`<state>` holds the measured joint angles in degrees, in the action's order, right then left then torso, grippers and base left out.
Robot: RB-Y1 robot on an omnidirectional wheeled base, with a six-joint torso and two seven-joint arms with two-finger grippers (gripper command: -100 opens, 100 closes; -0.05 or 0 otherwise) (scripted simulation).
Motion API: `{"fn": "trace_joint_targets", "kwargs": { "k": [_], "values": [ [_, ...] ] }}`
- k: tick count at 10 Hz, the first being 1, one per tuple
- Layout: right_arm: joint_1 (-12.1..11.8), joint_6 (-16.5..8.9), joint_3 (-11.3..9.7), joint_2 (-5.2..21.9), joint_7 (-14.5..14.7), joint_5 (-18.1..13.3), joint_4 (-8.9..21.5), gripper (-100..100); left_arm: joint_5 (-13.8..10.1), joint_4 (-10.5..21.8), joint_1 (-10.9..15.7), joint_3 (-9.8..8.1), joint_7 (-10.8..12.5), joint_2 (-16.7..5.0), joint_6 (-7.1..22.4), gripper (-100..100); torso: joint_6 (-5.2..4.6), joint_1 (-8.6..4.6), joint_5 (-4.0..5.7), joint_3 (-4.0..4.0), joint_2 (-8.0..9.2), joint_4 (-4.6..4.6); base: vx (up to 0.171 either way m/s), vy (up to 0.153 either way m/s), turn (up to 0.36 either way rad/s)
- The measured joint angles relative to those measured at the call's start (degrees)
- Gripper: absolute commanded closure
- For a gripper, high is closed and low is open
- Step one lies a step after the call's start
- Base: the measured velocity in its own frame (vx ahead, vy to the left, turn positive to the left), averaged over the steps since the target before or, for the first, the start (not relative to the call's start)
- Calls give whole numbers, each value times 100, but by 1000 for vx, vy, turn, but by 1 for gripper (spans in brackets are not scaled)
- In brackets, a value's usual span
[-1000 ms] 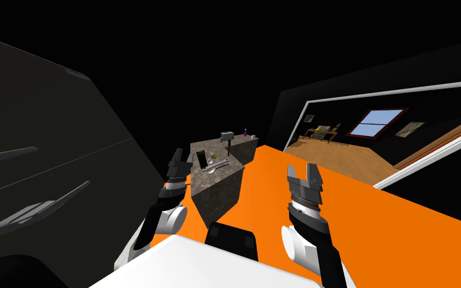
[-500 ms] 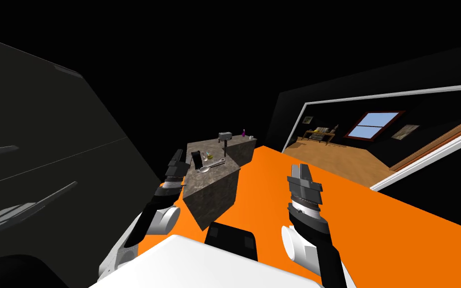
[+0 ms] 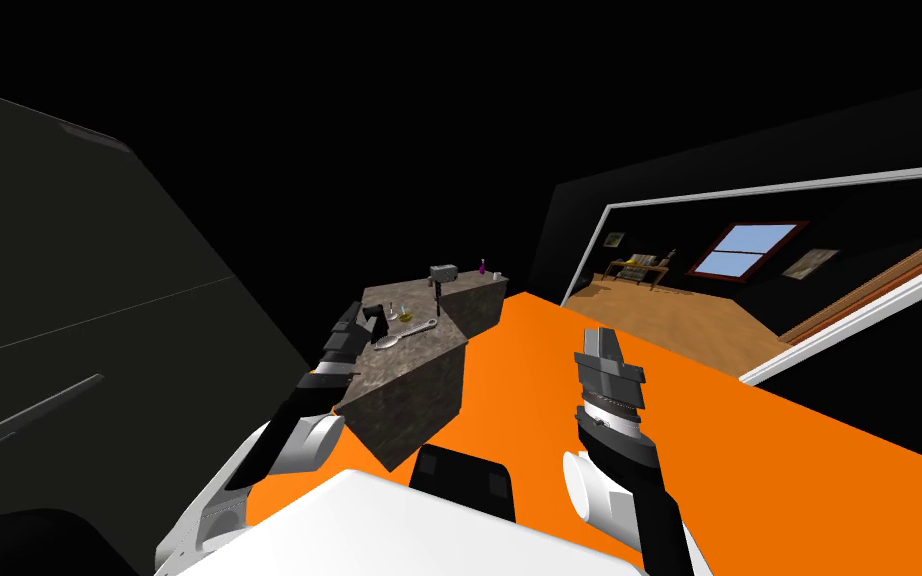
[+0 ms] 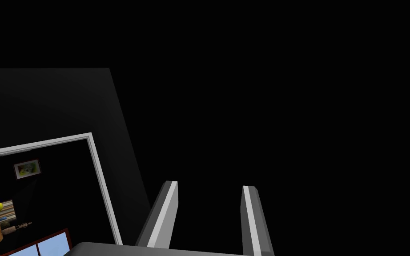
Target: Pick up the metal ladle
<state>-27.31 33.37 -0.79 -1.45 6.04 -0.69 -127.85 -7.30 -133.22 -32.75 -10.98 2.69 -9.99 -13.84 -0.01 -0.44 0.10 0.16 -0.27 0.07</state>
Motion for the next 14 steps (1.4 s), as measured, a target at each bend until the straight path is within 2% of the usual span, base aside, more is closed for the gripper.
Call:
{"fn": "trace_joint_targets", "kwargs": {
  "k": [1,3,4,6,7,14],
  "values": [
    [0,0,0,0,0,0,0,0,-34,74,-2,-173,78,-105,153,-100,0,-11,2,2,-4,1,71,-126,9],
    [0,0,0,0,0,0,0,0,-37,88,-9,-317,139,-166,464,-100,0,-7,1,0,0,0,75,-158,-14],
    [0,0,0,-1,0,0,0,0,-58,85,-54,-450,195,-230,662,-100,1,-21,5,1,-3,0,77,-126,11],
    [0,0,0,0,0,0,0,0,-86,98,-158,-601,281,-296,926,-100,0,-3,1,2,-4,1,95,-139,-15],
    [0,0,0,0,0,0,0,0,-147,141,-186,-779,366,-414,1104,-100,0,-10,3,5,-10,2,79,-125,4],
    [0,0,1,1,0,0,0,0,-359,376,-321,-1298,665,-736,2050,-100,1,14,-2,-6,12,-2,61,-100,-10]
  ]
}}
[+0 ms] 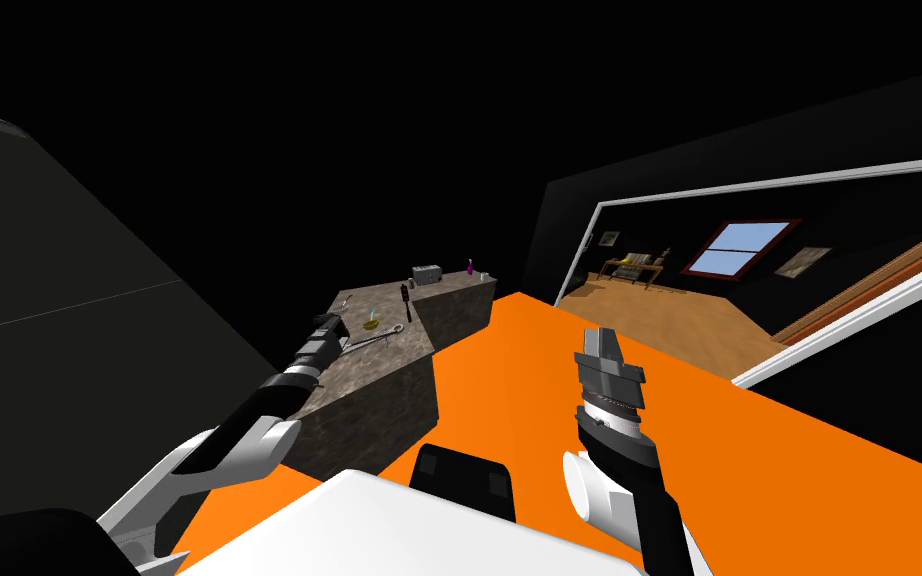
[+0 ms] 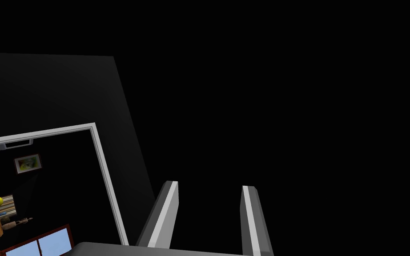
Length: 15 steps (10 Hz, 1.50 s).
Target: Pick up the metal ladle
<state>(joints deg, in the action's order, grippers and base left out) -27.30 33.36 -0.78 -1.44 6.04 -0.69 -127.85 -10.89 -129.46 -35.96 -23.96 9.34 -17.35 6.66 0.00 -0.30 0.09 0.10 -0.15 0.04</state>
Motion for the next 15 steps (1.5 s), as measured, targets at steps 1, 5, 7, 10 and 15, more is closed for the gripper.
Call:
{"fn": "trace_joint_targets", "kwargs": {
  "k": [1,5,7,10,15],
  "values": [
    [0,0,0,0,0,0,0,0,-24,67,43,-61,26,-41,164,-100,-1,-3,0,3,-6,1,56,-98,-7],
    [0,0,0,0,0,0,0,0,-242,225,-43,-325,199,-284,768,-100,-1,2,-1,6,-10,2,64,-79,-11],
    [0,0,0,0,0,0,0,0,-363,278,-56,-450,290,-415,1147,-100,0,7,-2,3,-6,1,52,-68,-14],
    [0,0,0,0,0,0,0,0,-552,467,-131,-570,399,-593,1556,-100,1,11,-2,2,-2,1,59,-67,-17],
    [0,0,0,0,0,0,0,0,-997,825,-195,-779,613,-1048,2307,-100,0,17,-4,2,-3,0,47,-49,-14]
  ]
}}
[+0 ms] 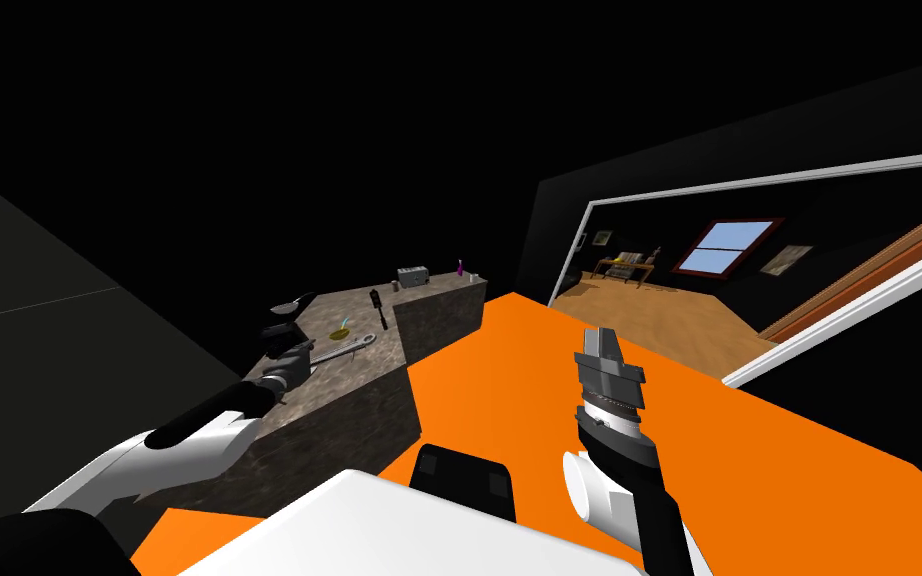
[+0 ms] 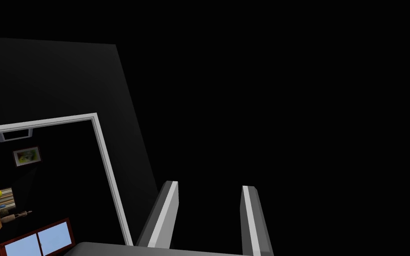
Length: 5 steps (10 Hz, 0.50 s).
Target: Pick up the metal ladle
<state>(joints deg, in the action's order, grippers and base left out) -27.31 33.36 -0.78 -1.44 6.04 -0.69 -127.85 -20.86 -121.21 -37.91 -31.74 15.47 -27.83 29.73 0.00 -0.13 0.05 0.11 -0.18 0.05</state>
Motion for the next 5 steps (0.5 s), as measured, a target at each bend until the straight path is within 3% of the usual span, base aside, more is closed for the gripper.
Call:
{"fn": "trace_joint_targets", "kwargs": {
  "k": [5],
  "values": [
    [0,0,0,0,0,0,0,0,-288,259,-2,-72,148,-295,725,-100,0,10,-2,-3,5,-1,33,-24,-15]
  ]
}}
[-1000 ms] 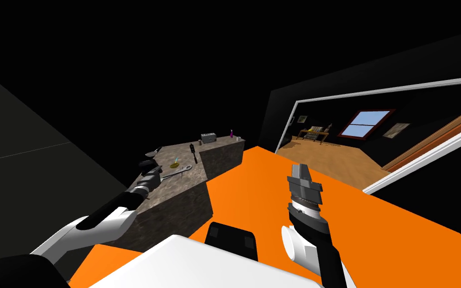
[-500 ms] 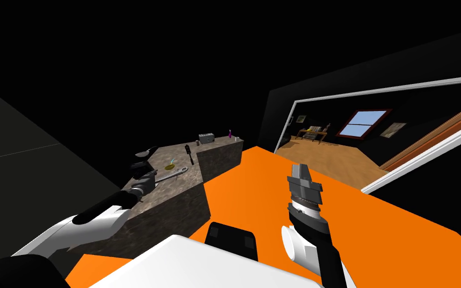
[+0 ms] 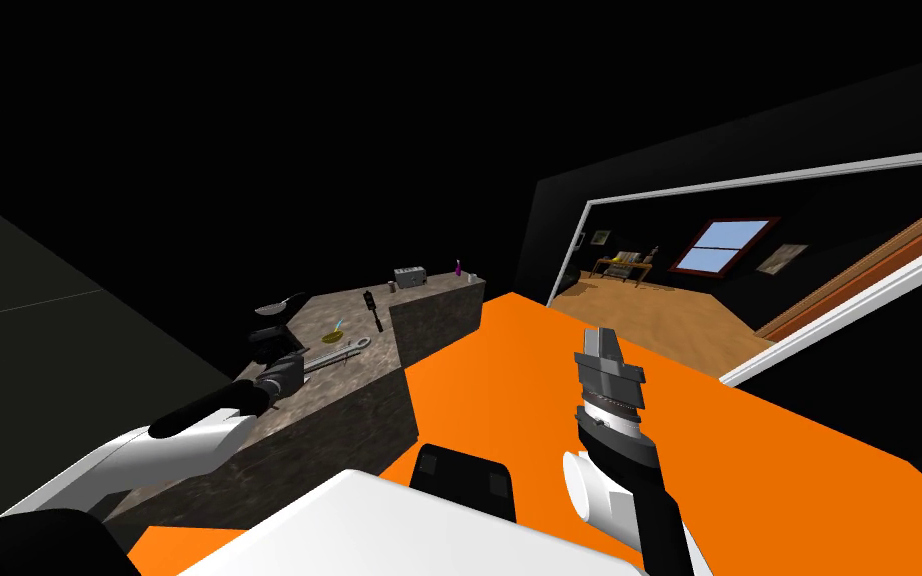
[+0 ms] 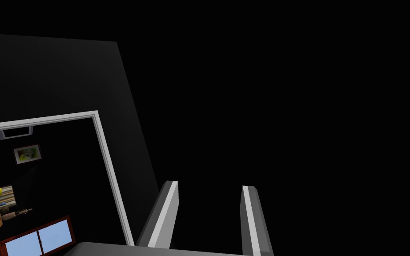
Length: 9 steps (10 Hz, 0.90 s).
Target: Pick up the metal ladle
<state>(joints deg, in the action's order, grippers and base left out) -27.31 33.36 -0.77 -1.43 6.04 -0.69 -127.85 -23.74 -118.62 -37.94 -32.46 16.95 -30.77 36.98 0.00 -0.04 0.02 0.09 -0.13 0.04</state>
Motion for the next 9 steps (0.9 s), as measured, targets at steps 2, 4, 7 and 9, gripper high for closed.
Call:
{"fn": "trace_joint_targets", "kwargs": {
  "k": [2,4,7,9],
  "values": [
    [0,0,0,0,0,0,0,0,-201,117,-12,-64,89,-211,353,-100,0,-4,1,1,-1,0,46,-30,-18],
    [0,0,0,0,0,0,0,0,-403,306,-43,-91,147,-384,614,-100,0,1,0,0,1,0,38,-19,-19],
    [0,0,0,0,0,0,0,0,-685,488,-92,-151,240,-619,1044,-100,0,4,-1,-1,2,0,43,-12,-23],
    [0,0,0,0,0,0,0,0,-839,607,-100,-163,319,-755,1350,-100,1,6,-2,-1,2,0,42,-8,-25]
  ]
}}
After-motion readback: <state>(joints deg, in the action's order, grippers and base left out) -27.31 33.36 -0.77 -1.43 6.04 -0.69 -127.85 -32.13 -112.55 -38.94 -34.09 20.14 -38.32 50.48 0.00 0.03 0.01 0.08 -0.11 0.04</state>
